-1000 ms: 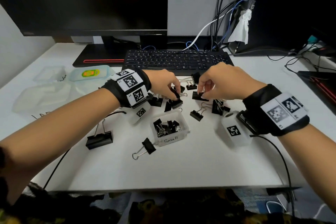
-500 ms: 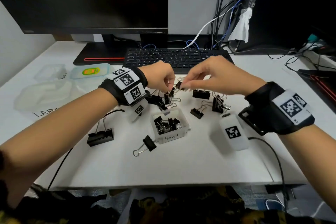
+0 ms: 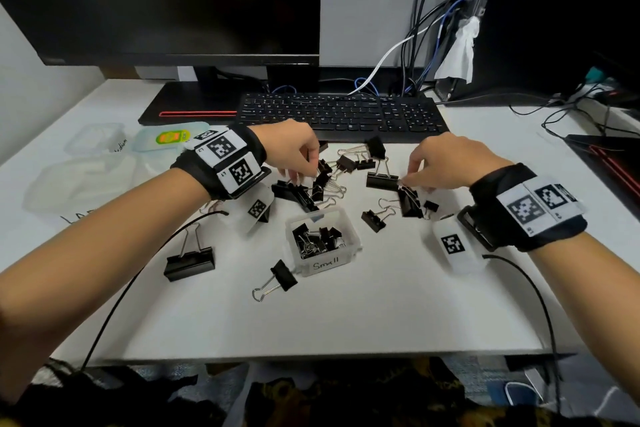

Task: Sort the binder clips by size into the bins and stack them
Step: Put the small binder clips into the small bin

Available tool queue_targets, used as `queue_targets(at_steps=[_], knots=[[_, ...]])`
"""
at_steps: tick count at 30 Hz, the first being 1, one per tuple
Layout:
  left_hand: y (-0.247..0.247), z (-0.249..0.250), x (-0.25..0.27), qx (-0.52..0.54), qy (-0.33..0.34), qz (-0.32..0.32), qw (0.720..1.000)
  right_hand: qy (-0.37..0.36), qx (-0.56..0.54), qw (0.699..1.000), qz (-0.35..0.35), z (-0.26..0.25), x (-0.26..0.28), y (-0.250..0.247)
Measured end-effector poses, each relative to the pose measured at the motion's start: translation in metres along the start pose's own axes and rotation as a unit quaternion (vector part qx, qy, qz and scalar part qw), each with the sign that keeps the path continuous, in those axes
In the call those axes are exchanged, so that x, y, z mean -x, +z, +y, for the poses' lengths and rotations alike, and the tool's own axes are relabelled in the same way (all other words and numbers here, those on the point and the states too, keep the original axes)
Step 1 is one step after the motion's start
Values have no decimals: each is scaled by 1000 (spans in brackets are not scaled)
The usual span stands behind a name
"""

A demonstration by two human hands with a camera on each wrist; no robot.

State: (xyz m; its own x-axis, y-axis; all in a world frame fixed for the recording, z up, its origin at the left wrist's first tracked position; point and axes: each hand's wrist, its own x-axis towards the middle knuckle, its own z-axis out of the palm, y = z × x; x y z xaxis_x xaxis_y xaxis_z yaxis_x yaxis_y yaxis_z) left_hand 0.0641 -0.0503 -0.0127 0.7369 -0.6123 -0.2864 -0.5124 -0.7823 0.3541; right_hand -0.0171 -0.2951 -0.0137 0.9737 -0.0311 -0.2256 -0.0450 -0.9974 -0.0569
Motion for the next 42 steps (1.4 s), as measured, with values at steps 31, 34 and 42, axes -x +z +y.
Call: queue_targets(at_steps=[31, 34, 42], knots=[[-2, 36, 20, 45, 71, -181, 980, -31, -85, 996, -16, 17, 10, -7], [0, 34, 19, 38, 53, -202, 977, -66, -71, 994, 60, 9, 15, -14], [8, 47, 10, 72, 82, -153, 982, -244, -136, 960, -24, -41, 53, -32]])
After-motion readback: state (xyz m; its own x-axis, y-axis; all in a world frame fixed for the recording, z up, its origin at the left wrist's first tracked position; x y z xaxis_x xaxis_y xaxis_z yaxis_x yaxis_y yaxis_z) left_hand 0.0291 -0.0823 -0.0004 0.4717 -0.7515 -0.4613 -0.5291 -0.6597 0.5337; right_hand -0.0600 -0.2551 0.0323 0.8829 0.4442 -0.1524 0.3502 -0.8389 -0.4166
